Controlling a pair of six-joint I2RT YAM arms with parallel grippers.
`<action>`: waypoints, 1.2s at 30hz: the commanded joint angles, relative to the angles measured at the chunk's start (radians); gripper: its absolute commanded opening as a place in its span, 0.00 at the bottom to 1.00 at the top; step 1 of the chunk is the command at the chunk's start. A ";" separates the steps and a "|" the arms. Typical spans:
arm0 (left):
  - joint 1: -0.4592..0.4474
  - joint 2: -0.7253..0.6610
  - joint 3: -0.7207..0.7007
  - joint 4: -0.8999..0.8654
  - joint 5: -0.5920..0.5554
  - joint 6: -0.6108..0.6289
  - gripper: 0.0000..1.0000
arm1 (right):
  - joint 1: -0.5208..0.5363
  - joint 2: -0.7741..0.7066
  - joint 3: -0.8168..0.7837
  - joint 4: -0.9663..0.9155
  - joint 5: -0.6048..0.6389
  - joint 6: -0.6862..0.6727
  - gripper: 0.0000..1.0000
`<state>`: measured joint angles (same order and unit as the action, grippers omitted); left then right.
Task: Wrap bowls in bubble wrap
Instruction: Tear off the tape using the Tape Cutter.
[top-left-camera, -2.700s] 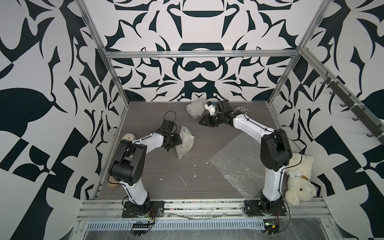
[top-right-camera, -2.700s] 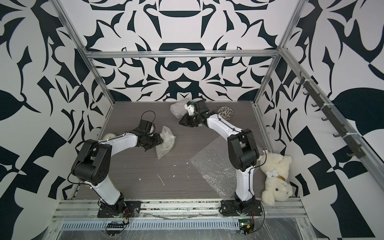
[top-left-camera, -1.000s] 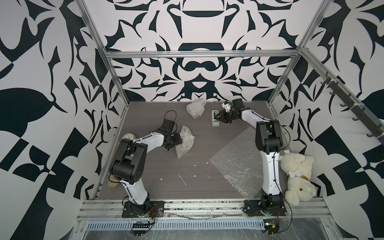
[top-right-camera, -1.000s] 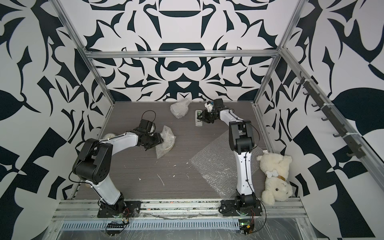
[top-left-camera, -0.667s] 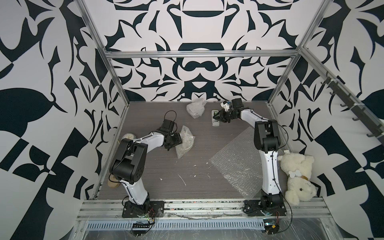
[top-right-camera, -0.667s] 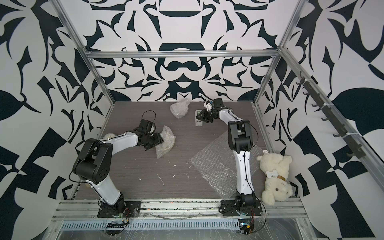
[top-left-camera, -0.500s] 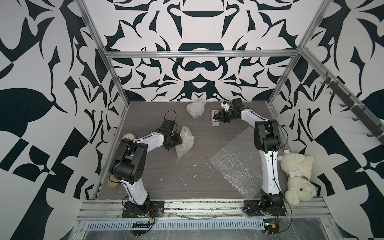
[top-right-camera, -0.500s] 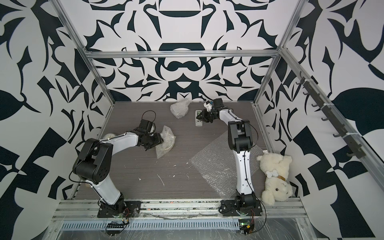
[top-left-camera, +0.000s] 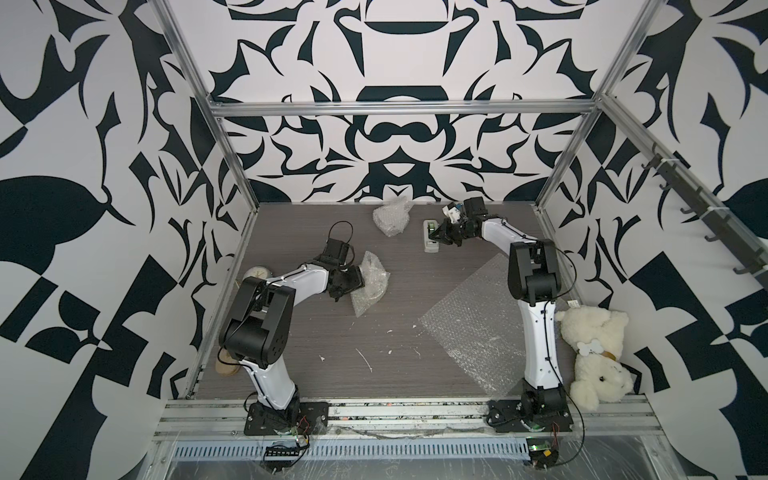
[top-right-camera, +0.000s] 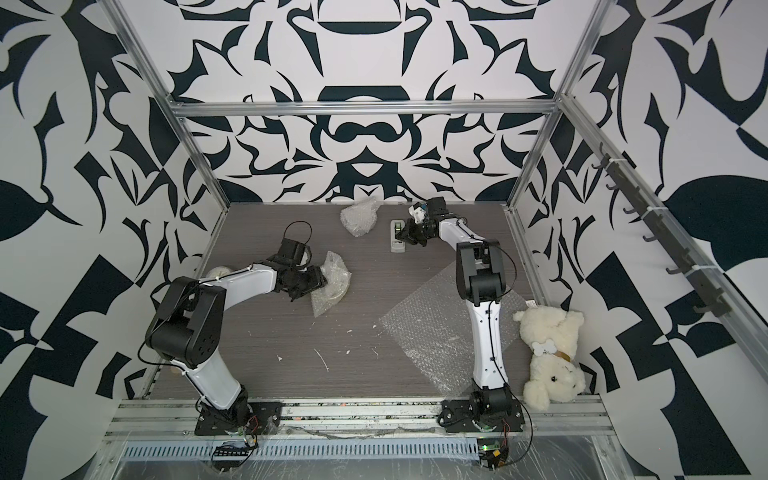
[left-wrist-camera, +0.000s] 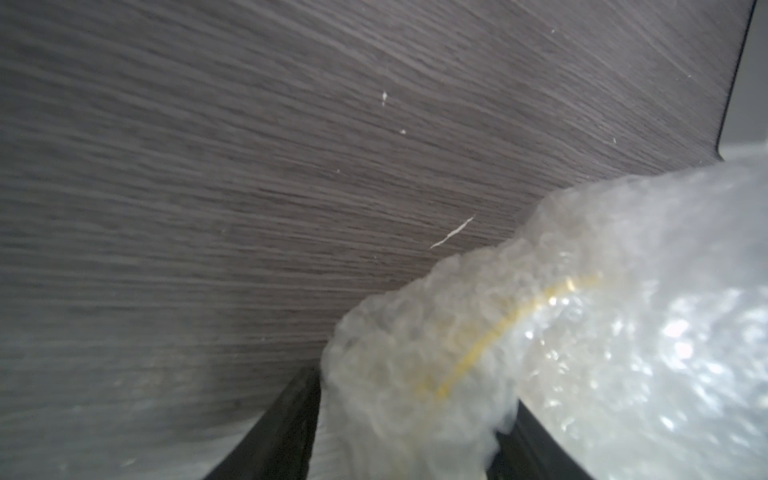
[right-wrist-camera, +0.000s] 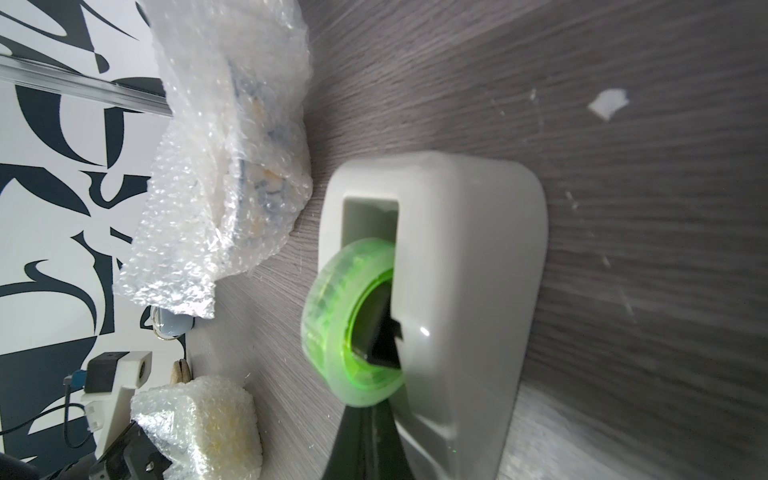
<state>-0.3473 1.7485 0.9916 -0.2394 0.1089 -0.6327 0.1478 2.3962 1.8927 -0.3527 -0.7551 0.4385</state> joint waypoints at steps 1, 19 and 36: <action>-0.001 0.022 -0.005 -0.042 -0.027 -0.004 0.63 | 0.003 -0.099 -0.008 -0.008 -0.020 -0.006 0.00; -0.002 0.020 0.000 -0.038 -0.023 -0.006 0.62 | 0.011 -0.337 -0.410 0.153 -0.064 0.059 0.00; -0.006 0.022 0.008 -0.046 -0.024 -0.009 0.62 | 0.022 -0.241 -0.515 0.241 -0.063 0.092 0.00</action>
<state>-0.3500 1.7485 0.9916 -0.2398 0.1089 -0.6395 0.1627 2.1521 1.3796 -0.1131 -0.7925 0.5171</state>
